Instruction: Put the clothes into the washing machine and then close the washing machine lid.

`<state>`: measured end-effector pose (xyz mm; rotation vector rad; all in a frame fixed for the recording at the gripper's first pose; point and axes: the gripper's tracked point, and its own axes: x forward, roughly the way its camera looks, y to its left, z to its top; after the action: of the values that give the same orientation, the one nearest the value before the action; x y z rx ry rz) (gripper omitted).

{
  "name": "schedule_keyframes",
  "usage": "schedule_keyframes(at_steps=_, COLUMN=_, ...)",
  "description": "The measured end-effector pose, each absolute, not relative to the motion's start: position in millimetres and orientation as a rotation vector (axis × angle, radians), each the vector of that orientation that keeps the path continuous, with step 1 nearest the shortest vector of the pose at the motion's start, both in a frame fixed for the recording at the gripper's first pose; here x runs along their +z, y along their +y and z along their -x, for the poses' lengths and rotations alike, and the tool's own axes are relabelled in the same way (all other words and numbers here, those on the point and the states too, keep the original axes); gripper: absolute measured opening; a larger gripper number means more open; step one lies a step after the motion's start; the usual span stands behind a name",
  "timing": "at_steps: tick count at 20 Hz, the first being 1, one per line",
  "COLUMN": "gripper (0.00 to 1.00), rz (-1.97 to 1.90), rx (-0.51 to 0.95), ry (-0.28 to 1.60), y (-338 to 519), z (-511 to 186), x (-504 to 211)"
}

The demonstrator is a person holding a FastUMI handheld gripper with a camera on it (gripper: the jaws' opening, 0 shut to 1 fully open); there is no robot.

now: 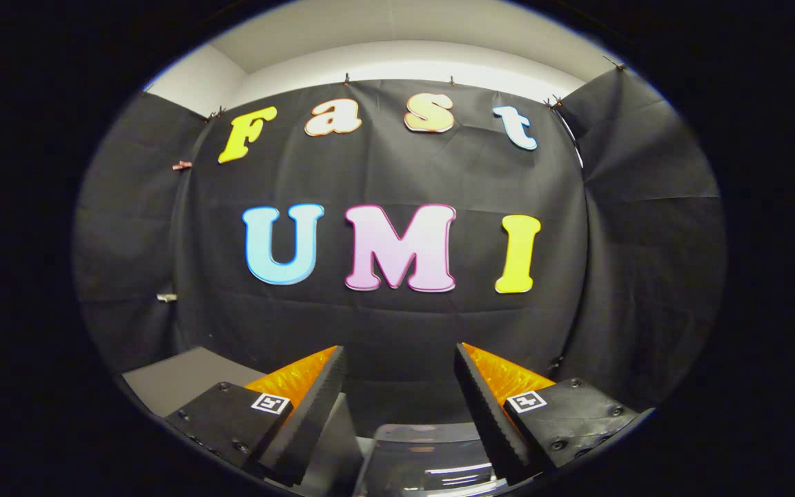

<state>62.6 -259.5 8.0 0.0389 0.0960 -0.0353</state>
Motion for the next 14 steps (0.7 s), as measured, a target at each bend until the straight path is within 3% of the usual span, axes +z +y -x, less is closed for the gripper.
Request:
schedule_keyframes(at_steps=3, gripper=0.98, rz=-0.033, rx=-0.04, ry=0.017, y=-228.7, z=-40.3, x=38.0)
schedule_keyframes(at_steps=14, gripper=0.98, rz=0.005, rx=-0.089, ry=0.021, y=-174.4, z=5.0, x=42.5)
